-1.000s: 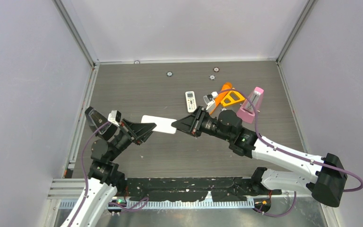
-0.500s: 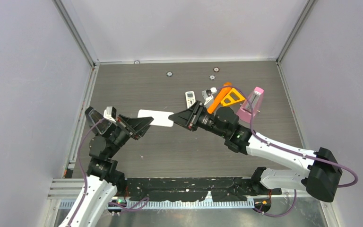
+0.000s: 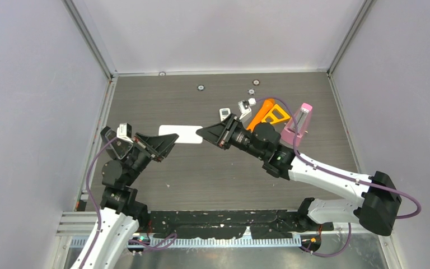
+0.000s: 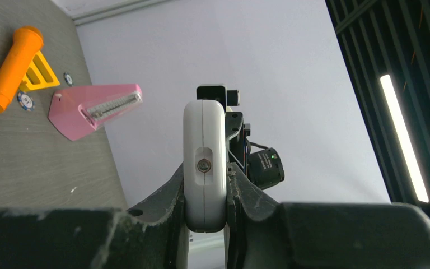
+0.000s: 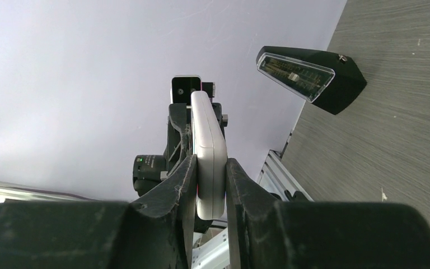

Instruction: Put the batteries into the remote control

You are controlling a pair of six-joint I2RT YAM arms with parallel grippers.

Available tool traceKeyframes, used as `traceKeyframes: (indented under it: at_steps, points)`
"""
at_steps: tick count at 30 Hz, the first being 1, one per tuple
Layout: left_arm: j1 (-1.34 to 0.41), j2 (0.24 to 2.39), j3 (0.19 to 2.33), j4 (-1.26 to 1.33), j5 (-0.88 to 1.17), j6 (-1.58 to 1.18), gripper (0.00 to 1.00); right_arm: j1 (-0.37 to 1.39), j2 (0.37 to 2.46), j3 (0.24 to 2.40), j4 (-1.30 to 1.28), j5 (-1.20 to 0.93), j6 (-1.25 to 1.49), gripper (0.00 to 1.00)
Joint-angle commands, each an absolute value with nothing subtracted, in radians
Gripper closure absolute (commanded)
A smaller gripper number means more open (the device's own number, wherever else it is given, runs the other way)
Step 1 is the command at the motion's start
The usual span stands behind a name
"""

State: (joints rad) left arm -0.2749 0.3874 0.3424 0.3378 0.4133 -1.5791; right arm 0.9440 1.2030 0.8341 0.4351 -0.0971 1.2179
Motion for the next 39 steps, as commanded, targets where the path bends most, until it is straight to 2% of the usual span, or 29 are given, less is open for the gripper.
traceKeyframes:
  at_steps: [1,4,8,10,14,21,25,36,39]
  points:
    - [-0.323,0.366,0.397,0.369,0.599,-1.505,1.0,1.002,1.156,0.806,0.316,-0.103,1.147,0.71]
    - [-0.323,0.354,0.386,0.345,0.568,-1.485,1.0,0.983,1.095,0.792,0.279,-0.096,1.123,0.58]
    - [-0.322,0.357,0.382,0.335,0.563,-1.468,1.0,0.965,1.012,0.778,0.227,-0.111,1.084,0.3]
    - [-0.321,0.358,0.383,0.332,0.563,-1.458,1.0,0.959,0.976,0.776,0.204,-0.129,1.057,0.23]
    - [-0.321,0.362,0.389,0.325,0.569,-1.439,1.0,0.95,0.901,0.765,0.184,-0.168,1.009,0.17]
    - [-0.321,0.381,0.414,0.347,0.614,-1.441,1.0,0.945,0.891,0.768,0.216,-0.28,0.936,0.17]
    - [-0.322,0.389,0.417,0.377,0.629,-1.461,1.0,0.946,0.916,0.765,0.214,-0.299,0.932,0.22]
    - [-0.322,0.419,0.396,0.475,0.653,-1.532,1.0,0.945,0.972,0.718,0.357,-0.295,1.004,0.51]
    - [-0.322,0.422,0.394,0.487,0.655,-1.541,1.0,0.945,0.982,0.707,0.373,-0.283,1.023,0.63]
